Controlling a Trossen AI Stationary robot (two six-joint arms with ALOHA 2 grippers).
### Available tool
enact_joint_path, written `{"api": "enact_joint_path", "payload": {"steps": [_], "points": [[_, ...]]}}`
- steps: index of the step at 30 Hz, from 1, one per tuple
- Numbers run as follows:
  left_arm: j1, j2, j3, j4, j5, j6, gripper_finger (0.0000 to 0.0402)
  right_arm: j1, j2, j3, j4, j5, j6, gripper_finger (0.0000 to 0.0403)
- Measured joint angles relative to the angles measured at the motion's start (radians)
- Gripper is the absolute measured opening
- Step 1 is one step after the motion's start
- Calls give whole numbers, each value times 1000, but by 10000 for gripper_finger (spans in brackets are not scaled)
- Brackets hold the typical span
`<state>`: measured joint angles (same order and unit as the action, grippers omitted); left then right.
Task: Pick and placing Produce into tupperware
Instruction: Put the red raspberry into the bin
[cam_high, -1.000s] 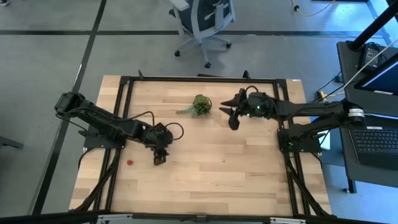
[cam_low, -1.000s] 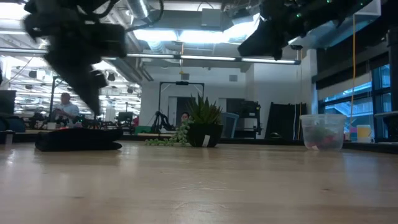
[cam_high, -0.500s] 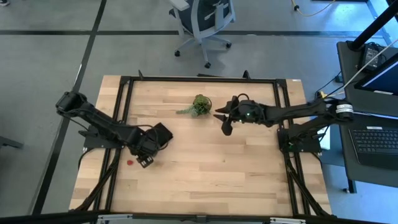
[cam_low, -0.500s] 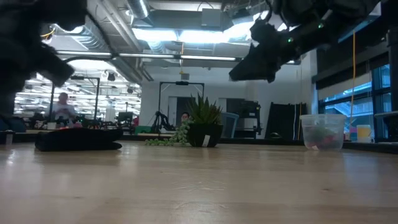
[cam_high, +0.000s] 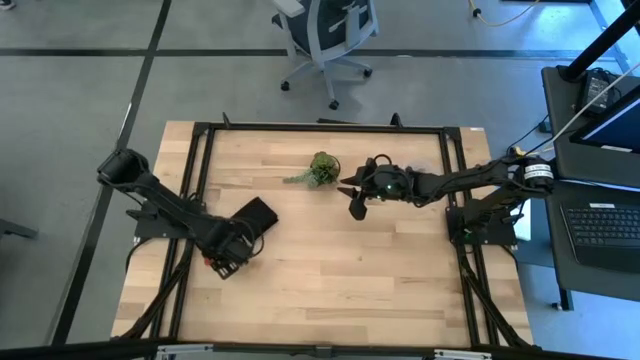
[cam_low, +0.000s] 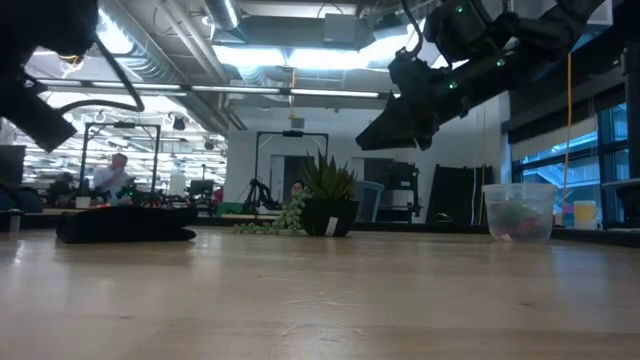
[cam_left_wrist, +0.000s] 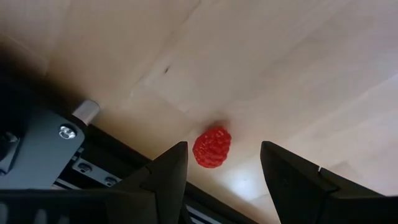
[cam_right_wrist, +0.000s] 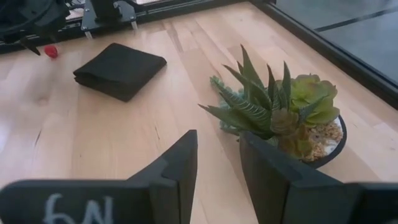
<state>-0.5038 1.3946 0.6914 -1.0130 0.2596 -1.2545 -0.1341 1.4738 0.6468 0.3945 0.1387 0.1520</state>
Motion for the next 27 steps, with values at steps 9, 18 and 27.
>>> {"api": "enact_joint_path", "payload": {"steps": [9,18,27], "points": [[-47,101,-2,1,45,4,195,0,4,0,2,0,0,122],[-53,167,-33,48,87,10,194,0,4,0,4,-1,0,122],[-53,168,-34,57,76,11,194,0,4,0,4,-1,0,122]]}}
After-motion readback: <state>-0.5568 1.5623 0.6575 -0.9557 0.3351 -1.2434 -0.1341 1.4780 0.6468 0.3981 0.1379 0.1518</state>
